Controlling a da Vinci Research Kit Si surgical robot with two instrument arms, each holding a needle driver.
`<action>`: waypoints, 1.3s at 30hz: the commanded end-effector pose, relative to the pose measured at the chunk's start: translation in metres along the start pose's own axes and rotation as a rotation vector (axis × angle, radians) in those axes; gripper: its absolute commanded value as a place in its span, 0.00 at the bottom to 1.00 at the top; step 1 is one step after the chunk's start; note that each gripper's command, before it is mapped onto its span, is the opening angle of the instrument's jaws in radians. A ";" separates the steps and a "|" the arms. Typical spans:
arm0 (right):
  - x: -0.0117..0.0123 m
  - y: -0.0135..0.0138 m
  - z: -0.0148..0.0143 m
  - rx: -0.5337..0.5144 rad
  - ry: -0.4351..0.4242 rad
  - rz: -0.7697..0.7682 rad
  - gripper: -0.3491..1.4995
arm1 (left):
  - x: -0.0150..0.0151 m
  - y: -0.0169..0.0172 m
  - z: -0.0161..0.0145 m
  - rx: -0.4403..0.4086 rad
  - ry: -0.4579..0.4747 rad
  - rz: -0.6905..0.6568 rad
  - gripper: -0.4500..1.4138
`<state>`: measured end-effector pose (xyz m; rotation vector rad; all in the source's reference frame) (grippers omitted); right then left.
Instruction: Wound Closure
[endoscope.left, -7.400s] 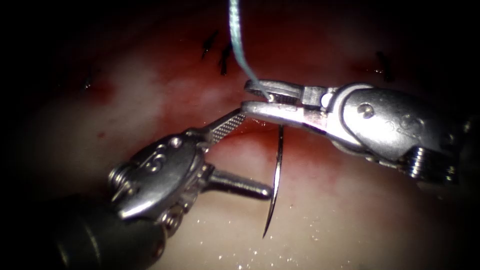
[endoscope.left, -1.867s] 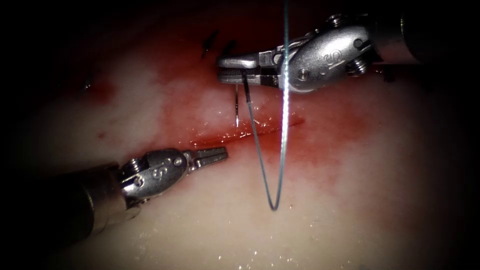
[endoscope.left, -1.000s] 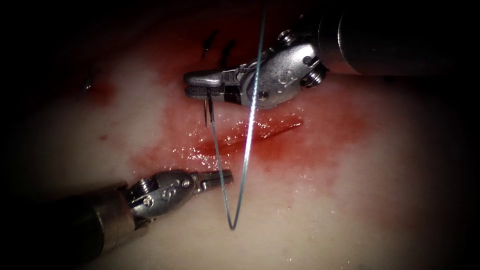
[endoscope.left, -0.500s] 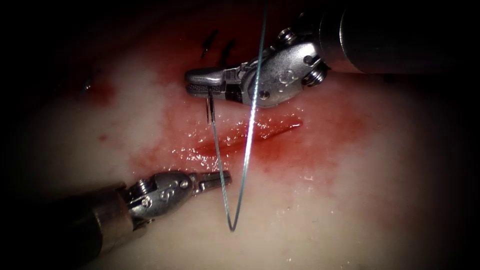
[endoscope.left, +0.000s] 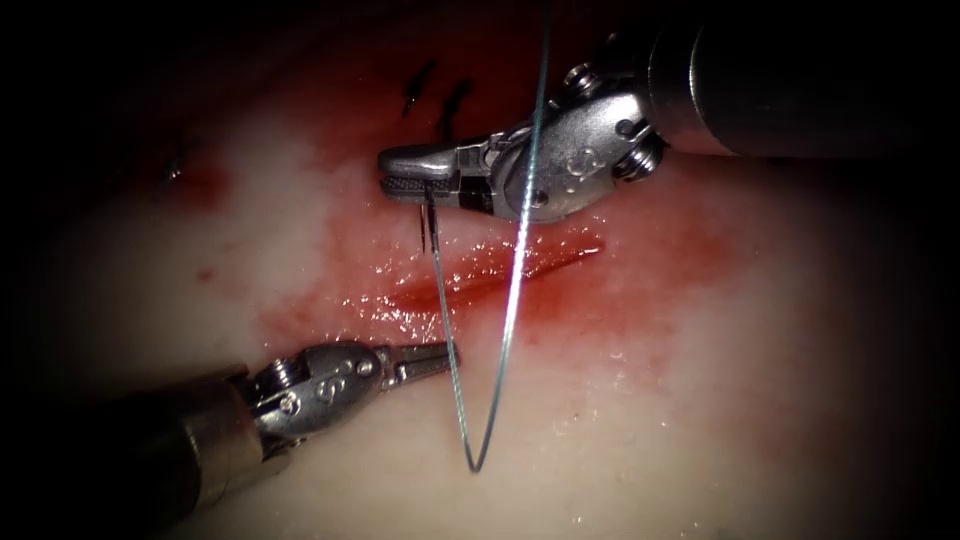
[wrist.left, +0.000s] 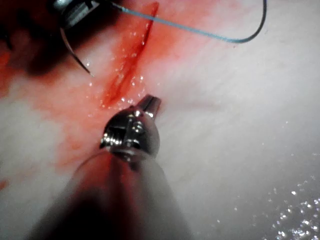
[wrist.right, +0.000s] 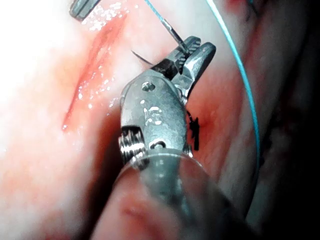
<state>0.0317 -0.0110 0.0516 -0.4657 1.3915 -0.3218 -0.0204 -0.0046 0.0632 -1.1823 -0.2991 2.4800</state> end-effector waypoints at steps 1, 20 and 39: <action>-0.0004 -0.0006 0.0011 0.004 0.000 -0.012 0.00 | -0.0002 0.0000 0.0008 -0.003 0.002 0.001 0.00; -0.0017 -0.0049 0.0000 0.041 -0.057 -0.156 0.00 | -0.0002 -0.0002 0.0001 -0.001 -0.001 0.000 0.00; -0.0032 -0.0076 -0.0004 0.076 -0.015 0.025 0.00 | -0.0002 -0.0005 0.0001 0.007 -0.005 -0.001 0.00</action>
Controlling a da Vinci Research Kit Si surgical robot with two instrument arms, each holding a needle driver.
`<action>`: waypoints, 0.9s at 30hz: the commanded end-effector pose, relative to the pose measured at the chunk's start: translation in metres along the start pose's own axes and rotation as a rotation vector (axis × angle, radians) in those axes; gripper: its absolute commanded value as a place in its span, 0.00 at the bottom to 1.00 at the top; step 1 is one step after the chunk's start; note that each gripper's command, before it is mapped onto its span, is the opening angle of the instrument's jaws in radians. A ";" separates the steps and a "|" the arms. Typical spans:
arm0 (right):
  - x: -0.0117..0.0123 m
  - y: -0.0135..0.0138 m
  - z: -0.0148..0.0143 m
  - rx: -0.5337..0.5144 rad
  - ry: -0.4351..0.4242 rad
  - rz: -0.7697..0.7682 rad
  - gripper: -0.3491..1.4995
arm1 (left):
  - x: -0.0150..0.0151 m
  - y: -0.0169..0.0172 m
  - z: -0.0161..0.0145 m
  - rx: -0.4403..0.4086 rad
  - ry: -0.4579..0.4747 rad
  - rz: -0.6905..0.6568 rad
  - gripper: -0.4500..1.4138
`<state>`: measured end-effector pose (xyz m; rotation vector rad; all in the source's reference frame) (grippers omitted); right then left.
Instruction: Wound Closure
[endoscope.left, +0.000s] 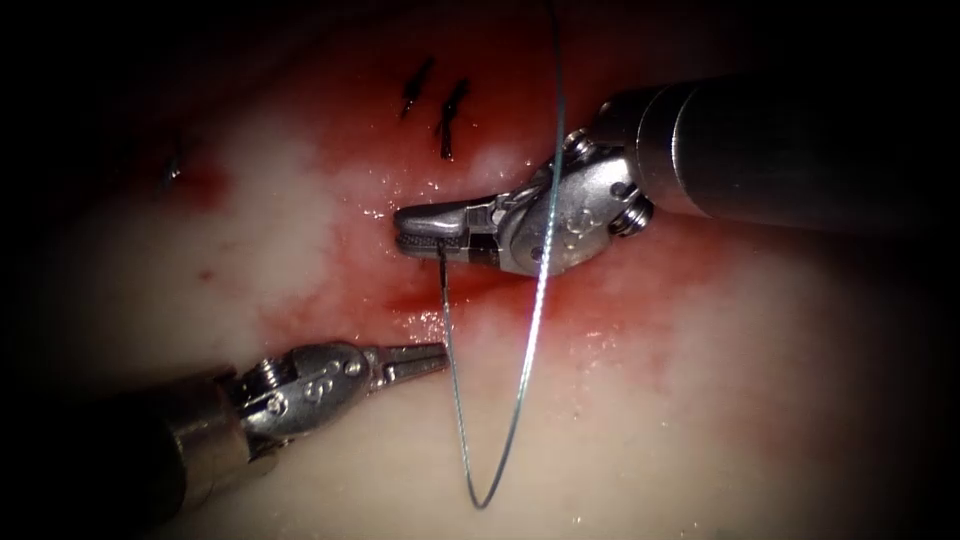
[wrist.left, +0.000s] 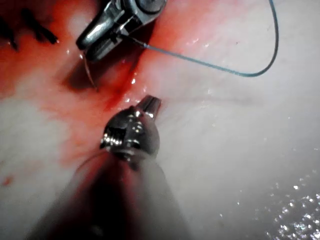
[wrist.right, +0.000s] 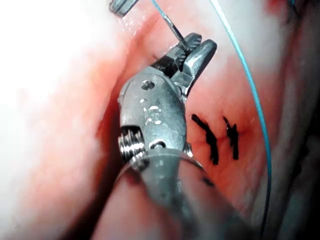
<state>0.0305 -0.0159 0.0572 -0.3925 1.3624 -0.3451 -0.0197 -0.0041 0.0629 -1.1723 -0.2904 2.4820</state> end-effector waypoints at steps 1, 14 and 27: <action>-0.0006 -0.0008 0.0008 0.006 0.004 0.003 0.00 | -0.0002 0.0000 0.0009 -0.001 0.001 0.000 0.00; -0.0004 -0.0001 0.0007 -0.005 0.003 0.035 0.00 | -0.0003 -0.0002 0.0008 0.015 -0.006 0.000 0.00; 0.0000 0.0035 0.0007 -0.012 0.002 0.233 0.00 | -0.0022 -0.0003 0.0023 0.018 -0.066 0.001 0.00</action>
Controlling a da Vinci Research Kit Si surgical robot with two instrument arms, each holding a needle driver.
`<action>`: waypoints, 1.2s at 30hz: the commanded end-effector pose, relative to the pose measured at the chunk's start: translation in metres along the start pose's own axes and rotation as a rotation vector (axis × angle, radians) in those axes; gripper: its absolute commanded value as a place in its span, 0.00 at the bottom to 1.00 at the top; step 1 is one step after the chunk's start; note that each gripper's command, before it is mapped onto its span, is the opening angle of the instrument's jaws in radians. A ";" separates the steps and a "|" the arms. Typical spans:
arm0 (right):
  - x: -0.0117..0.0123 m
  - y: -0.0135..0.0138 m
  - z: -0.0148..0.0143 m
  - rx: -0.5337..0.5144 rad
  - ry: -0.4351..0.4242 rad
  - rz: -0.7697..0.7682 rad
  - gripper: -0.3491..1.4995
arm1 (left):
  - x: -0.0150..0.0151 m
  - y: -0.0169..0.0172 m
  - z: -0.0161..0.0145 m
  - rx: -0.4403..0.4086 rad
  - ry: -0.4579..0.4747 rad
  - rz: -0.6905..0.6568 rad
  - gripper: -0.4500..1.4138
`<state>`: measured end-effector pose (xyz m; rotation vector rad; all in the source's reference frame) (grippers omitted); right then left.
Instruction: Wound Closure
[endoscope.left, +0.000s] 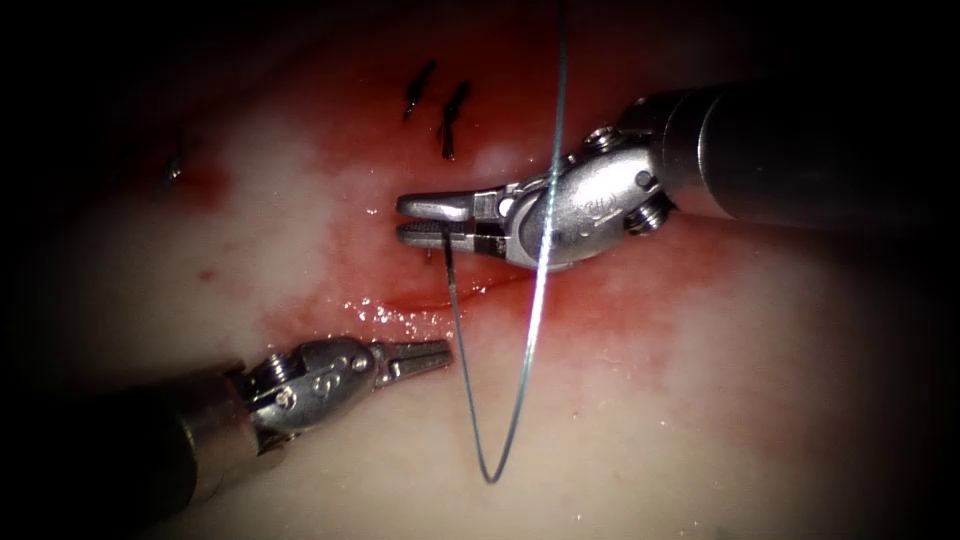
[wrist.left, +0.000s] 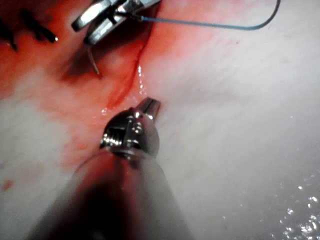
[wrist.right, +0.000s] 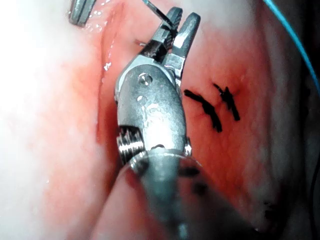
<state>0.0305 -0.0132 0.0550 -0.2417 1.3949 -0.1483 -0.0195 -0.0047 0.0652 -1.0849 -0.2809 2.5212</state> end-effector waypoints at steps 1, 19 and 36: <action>-0.0008 0.0008 0.0009 -0.004 0.002 0.019 0.00 | -0.0008 0.0001 0.0013 -0.006 -0.020 -0.002 0.00; -0.0019 0.0031 0.0029 0.015 0.011 0.331 0.00 | -0.0026 -0.0001 0.0019 -0.012 -0.058 -0.015 0.00; -0.0028 0.0036 0.0042 0.087 -0.070 0.692 0.00 | -0.0023 0.0000 0.0017 -0.016 -0.061 -0.018 0.00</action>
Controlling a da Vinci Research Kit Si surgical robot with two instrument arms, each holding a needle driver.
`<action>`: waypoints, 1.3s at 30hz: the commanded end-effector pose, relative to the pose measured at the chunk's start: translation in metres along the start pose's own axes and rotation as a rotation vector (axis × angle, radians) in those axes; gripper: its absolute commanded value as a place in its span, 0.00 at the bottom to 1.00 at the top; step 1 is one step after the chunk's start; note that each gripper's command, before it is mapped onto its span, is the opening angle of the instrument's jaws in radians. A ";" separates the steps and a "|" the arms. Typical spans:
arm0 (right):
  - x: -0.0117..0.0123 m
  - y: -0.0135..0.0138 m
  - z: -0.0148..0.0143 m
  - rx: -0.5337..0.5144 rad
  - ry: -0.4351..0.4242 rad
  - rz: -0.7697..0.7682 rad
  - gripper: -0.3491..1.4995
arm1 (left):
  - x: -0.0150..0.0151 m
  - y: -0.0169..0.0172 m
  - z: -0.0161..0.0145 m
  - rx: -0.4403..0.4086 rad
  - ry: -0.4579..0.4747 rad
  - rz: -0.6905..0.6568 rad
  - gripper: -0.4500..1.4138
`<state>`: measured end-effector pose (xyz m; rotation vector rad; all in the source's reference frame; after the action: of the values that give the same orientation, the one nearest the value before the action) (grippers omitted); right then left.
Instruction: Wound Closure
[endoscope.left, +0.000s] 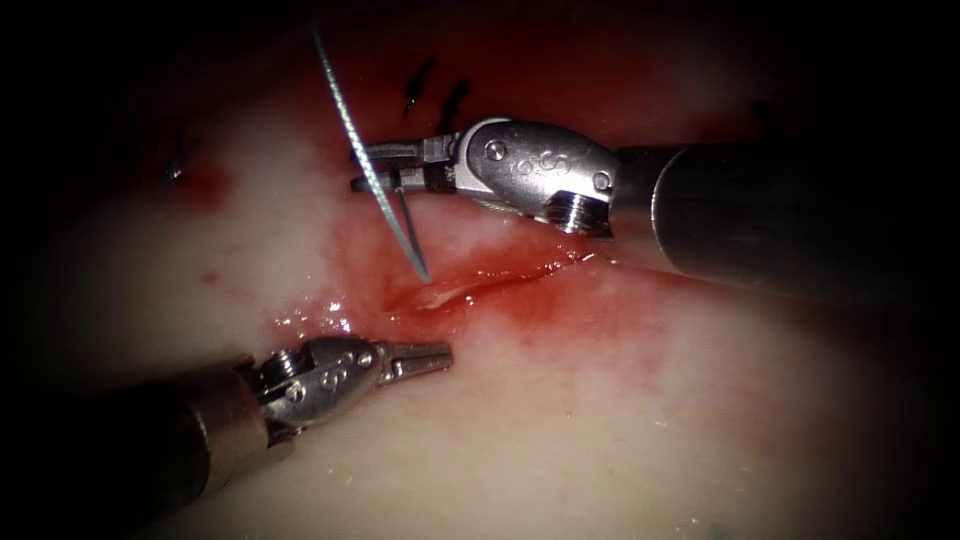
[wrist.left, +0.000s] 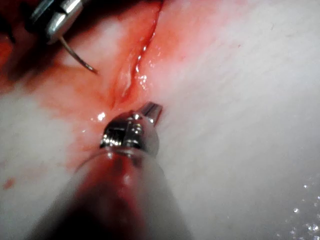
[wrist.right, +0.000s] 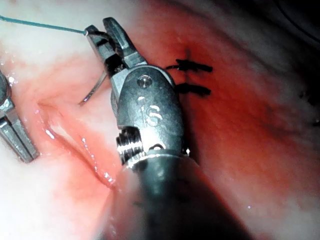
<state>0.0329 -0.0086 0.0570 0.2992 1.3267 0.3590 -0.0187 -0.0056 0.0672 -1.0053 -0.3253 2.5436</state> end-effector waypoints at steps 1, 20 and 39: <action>-0.0003 0.0000 0.0012 0.004 -0.003 0.030 0.00 | -0.0001 0.0000 0.0009 -0.002 0.001 0.000 0.00; -0.0031 -0.0019 0.0024 0.077 -0.090 0.338 0.00 | -0.0001 0.0000 0.0009 -0.002 0.001 0.001 0.00; -0.0043 -0.0045 0.0005 0.083 -0.138 0.551 0.00 | -0.0002 -0.0001 0.0005 -0.001 0.000 0.001 0.00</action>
<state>0.0320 -0.0146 0.0585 0.7625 1.0972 0.7465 -0.0184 -0.0054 0.0670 -1.0054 -0.3262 2.5450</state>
